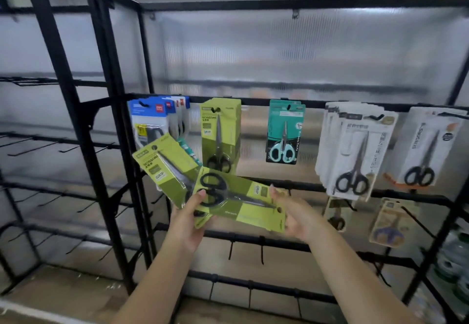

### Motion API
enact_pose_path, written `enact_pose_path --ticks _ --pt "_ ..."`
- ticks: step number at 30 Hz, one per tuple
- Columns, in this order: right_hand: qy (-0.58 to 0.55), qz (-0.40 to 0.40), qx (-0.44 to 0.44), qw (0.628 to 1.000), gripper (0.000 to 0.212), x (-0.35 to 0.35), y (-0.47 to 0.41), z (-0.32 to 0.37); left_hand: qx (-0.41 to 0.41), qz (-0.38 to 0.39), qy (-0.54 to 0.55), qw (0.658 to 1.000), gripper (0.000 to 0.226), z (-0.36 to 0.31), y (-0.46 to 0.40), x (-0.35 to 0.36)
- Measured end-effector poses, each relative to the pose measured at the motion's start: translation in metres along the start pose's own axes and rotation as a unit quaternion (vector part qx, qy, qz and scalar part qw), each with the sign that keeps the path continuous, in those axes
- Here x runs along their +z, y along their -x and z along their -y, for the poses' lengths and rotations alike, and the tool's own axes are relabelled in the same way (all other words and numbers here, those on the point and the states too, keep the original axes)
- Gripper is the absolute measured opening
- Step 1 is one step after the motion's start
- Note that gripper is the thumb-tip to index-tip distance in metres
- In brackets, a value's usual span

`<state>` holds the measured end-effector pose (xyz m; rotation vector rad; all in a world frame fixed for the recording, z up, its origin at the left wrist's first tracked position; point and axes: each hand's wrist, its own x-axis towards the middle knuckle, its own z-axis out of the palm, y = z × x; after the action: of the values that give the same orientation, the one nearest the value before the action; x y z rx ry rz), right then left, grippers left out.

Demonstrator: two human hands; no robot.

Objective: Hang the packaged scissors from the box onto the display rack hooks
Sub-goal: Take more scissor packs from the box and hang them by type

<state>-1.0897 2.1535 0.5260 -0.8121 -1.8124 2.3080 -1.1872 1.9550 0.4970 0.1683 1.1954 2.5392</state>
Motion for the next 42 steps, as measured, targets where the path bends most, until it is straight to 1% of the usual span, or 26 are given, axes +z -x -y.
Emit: enact_pose_path --ticks 1,2,3,4,6,7,9,11,13,15,17,19,22,24,27,28,31,33,34,35,36,38,39,40,41,42 --pt "-0.005 0.052 0.026 0.998 0.052 0.004 -0.001 -0.006 0.000 -0.014 0.005 1.000 0.034 -0.003 0.000 -0.005" --pt "-0.008 0.087 0.040 0.995 0.041 0.008 -0.002 -0.010 -0.003 -0.023 0.010 1.000 0.033 -0.006 0.000 -0.011" --pt "-0.009 0.102 0.045 0.994 0.032 0.013 -0.004 -0.013 -0.007 -0.024 0.014 1.000 0.038 -0.010 0.000 -0.016" --pt "-0.004 0.100 0.044 0.994 0.028 0.018 -0.006 -0.014 -0.009 -0.023 0.014 1.000 0.046 -0.013 0.000 -0.021" --pt "0.004 0.056 0.012 0.998 0.027 0.030 -0.009 -0.009 -0.013 -0.007 0.019 1.000 0.056 -0.022 0.001 -0.030" --pt "-0.012 0.028 -0.018 0.999 0.025 0.037 -0.012 -0.004 -0.014 0.005 0.020 1.000 0.057 -0.026 0.002 -0.034" --pt "-0.076 -0.023 -0.086 0.993 0.021 0.052 -0.016 0.013 -0.009 0.029 0.004 1.000 0.051 -0.033 0.002 -0.044" --pt "-0.140 -0.055 -0.159 0.976 0.021 0.065 -0.018 0.034 0.000 0.047 -0.024 0.999 0.043 -0.038 0.005 -0.054" --pt "-0.169 -0.083 -0.237 0.953 0.024 0.081 -0.016 0.057 0.006 0.036 -0.040 0.999 0.036 -0.044 0.007 -0.065" --pt "-0.129 -0.100 -0.339 0.926 0.032 0.099 -0.011 0.077 0.014 0.020 -0.038 0.999 0.025 -0.050 0.008 -0.075" --pt "-0.035 -0.106 -0.425 0.898 0.039 0.116 -0.009 0.092 0.020 0.012 -0.046 0.999 0.022 -0.057 0.007 -0.081" --pt "0.030 -0.113 -0.462 0.879 0.040 0.129 -0.013 0.107 0.021 0.010 -0.059 0.998 0.023 -0.062 0.007 -0.085" --pt "0.104 -0.147 -0.483 0.857 0.029 0.142 -0.021 0.125 0.017 0.028 -0.075 0.997 0.036 -0.066 0.009 -0.089" --pt "0.151 -0.171 -0.480 0.847 0.023 0.147 -0.028 0.129 0.008 0.039 -0.077 0.996 0.040 -0.067 0.009 -0.091" --pt "0.204 -0.205 -0.462 0.839 0.024 0.147 -0.037 0.125 -0.014 0.052 -0.078 0.995 0.054 -0.066 0.008 -0.092" --pt "0.220 -0.208 -0.457 0.836 0.027 0.146 -0.040 0.124 -0.019 0.062 -0.074 0.995 0.054 -0.067 0.008 -0.092" --pt "0.262 -0.215 -0.431 0.836 0.045 0.143 -0.039 0.118 -0.027 0.098 -0.078 0.992 0.055 -0.071 0.009 -0.089" --pt "0.240 -0.220 -0.437 0.838 0.042 0.143 -0.029 0.103 -0.027 0.119 -0.084 0.989 0.057 -0.073 0.009 -0.088" --pt "0.225 -0.202 -0.441 0.845 0.036 0.144 -0.025 0.090 -0.027 0.127 -0.089 0.988 0.056 -0.072 0.010 -0.086" --pt "0.218 -0.162 -0.437 0.858 0.029 0.144 -0.020 0.075 -0.025 0.131 -0.095 0.987 0.054 -0.071 0.011 -0.085" --pt "0.228 -0.103 -0.415 0.875 0.022 0.145 -0.014 0.058 -0.021 0.129 -0.100 0.986 0.052 -0.069 0.012 -0.083" --pt "0.268 0.036 -0.322 0.907 0.014 0.149 -0.004 0.026 -0.010 0.115 -0.110 0.987 0.049 -0.064 0.015 -0.078" --pt "0.276 0.091 -0.273 0.917 0.017 0.151 -0.001 0.010 -0.004 0.110 -0.113 0.987 0.049 -0.061 0.017 -0.075" --pt "0.274 0.124 -0.243 0.922 0.023 0.153 0.000 -0.004 -0.001 0.107 -0.113 0.988 0.049 -0.058 0.019 -0.074" --pt "0.265 0.132 -0.233 0.926 0.029 0.154 0.001 -0.016 -0.001 0.104 -0.111 0.988 0.049 -0.054 0.021 -0.072" --pt "0.248 0.122 -0.233 0.933 0.031 0.154 0.001 -0.025 -0.002 0.100 -0.108 0.989 0.049 -0.051 0.023 -0.070"
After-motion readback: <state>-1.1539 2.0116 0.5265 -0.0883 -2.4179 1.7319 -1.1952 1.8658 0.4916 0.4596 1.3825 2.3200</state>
